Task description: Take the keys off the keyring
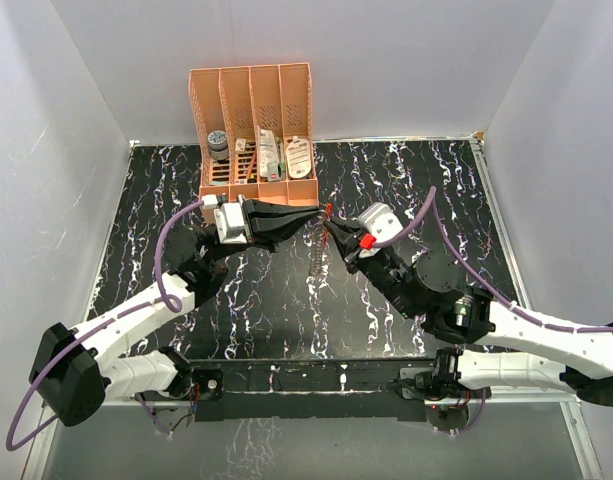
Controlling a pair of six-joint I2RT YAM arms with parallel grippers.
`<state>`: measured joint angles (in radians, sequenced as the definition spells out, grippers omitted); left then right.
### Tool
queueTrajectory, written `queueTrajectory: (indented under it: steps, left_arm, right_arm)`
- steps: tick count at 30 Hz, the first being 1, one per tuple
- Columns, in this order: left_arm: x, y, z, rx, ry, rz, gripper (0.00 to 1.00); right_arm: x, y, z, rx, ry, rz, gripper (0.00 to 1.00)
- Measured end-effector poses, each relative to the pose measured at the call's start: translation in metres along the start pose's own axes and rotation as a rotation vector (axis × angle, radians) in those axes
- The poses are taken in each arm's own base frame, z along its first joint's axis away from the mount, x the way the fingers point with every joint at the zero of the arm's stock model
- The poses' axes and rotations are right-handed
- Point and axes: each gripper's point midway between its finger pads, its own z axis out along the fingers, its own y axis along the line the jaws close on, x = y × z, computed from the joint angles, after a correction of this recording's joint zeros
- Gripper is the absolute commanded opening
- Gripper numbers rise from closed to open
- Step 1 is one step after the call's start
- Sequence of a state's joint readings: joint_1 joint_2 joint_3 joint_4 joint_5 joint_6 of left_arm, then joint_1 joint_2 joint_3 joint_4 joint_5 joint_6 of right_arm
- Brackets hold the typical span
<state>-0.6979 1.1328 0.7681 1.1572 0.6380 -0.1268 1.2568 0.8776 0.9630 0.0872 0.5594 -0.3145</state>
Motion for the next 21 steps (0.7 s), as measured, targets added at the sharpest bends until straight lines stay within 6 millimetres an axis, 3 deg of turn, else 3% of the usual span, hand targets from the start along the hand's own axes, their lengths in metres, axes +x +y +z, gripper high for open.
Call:
queueTrajectory:
  steps: [14, 21]
  left_arm:
    - [0.009, 0.002, -0.002, -0.018, 0.047, 0.026, 0.0]
    - [0.011, 0.01, -0.004, -0.053, 0.055, 0.032, 0.0]
  right_arm:
    - [-0.005, -0.007, -0.004, -0.011, 0.069, -0.058, 0.0]
    - [-0.019, -0.024, -0.008, 0.047, 0.054, -0.057, 0.0]
